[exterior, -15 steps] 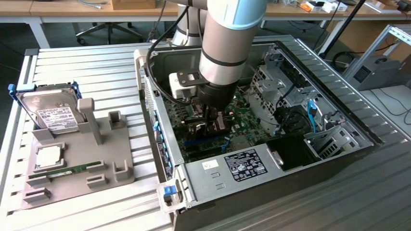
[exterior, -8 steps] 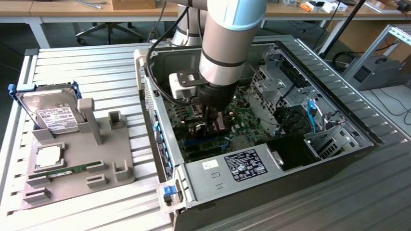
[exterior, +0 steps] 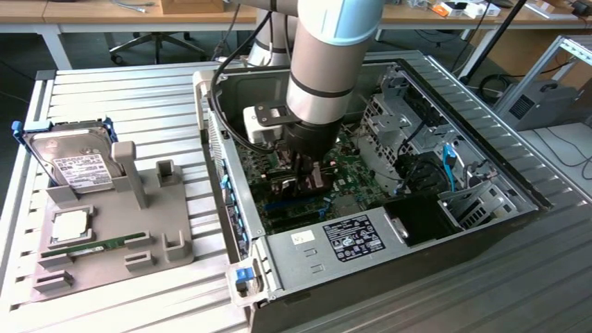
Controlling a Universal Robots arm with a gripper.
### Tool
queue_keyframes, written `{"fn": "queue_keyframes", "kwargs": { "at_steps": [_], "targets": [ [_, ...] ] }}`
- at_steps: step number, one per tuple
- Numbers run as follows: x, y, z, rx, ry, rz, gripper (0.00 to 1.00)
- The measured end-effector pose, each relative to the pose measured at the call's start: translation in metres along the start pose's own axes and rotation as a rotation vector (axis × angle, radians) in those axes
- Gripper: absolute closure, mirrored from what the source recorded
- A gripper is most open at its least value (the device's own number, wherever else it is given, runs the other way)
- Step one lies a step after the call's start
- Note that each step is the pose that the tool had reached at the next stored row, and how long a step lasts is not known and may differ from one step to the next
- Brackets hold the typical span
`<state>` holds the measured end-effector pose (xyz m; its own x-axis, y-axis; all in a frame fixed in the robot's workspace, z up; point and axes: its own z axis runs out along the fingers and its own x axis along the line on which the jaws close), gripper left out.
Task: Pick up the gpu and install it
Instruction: 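Insert the gpu into the slot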
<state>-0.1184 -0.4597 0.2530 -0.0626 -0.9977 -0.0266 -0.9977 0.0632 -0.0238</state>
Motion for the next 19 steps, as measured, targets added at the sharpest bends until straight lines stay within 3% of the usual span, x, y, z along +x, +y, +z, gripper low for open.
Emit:
{"fn": "queue_keyframes", "kwargs": {
  "at_steps": [17,18,19],
  "targets": [
    [-0.0001,-0.0001,-0.0024,0.0001,-0.0011,0.0,0.73],
    [0.0,0.0,-0.0025,-0.0002,-0.003,0.0,0.73],
    [0.0,-0.0001,-0.0026,-0.0008,-0.0114,0.0,0.73]
  ]
}}
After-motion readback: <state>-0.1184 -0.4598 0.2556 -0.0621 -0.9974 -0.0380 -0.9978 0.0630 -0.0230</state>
